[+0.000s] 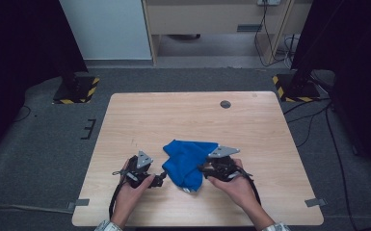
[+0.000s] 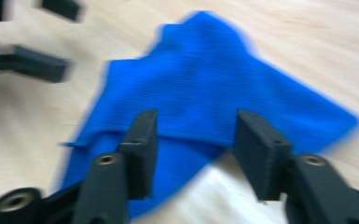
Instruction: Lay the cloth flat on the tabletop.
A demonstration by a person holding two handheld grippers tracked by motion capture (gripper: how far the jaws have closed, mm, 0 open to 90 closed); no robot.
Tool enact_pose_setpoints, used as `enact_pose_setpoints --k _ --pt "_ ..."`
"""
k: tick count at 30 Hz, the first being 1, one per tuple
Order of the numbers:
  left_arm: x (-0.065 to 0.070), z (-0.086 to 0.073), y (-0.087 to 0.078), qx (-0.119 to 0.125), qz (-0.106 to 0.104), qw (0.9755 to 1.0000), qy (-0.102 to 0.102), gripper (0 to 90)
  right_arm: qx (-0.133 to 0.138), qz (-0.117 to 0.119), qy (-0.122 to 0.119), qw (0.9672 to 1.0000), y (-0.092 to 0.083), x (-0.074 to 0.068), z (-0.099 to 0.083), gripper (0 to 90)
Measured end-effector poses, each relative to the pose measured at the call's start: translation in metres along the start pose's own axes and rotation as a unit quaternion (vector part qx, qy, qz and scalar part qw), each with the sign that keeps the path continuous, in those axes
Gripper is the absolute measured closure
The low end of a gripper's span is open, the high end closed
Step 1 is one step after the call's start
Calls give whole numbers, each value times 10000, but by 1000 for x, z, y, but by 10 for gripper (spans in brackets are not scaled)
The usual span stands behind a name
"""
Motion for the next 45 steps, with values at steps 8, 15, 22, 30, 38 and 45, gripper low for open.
enact_pose_setpoints --k 8,15,22,30,38,45 --pt "13 6 9 -38 -98 9998 160 52 -93 -455 361 9983 -3 51 -18 708" --pt "21 7 8 15 -170 9997 149 52 -350 -504 358 9975 10 60 -29 515" --pt "21 7 9 4 -185 9997 135 51 -466 -614 81 9970 23 55 -31 427" --pt "20 6 8 60 -187 9998 74 53 28 -479 -156 9987 29 41 -12 656" --pt "23 6 10 39 -243 9996 146 55 75 66 -288 9995 18 18 -1 868" --pt "29 7 14 -5 -346 9992 220 74 42 185 -343 9992 11 7 1 873"
Point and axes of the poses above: each handheld gripper's, and its own axes: y roughly forward along the jaws, z roughly out of its top, x roughly to its right, the point moved 7 cm from there along y, roughly forward along the jaws, and after that the axes turned 10 degrees about -z, right-handed, at the moved point
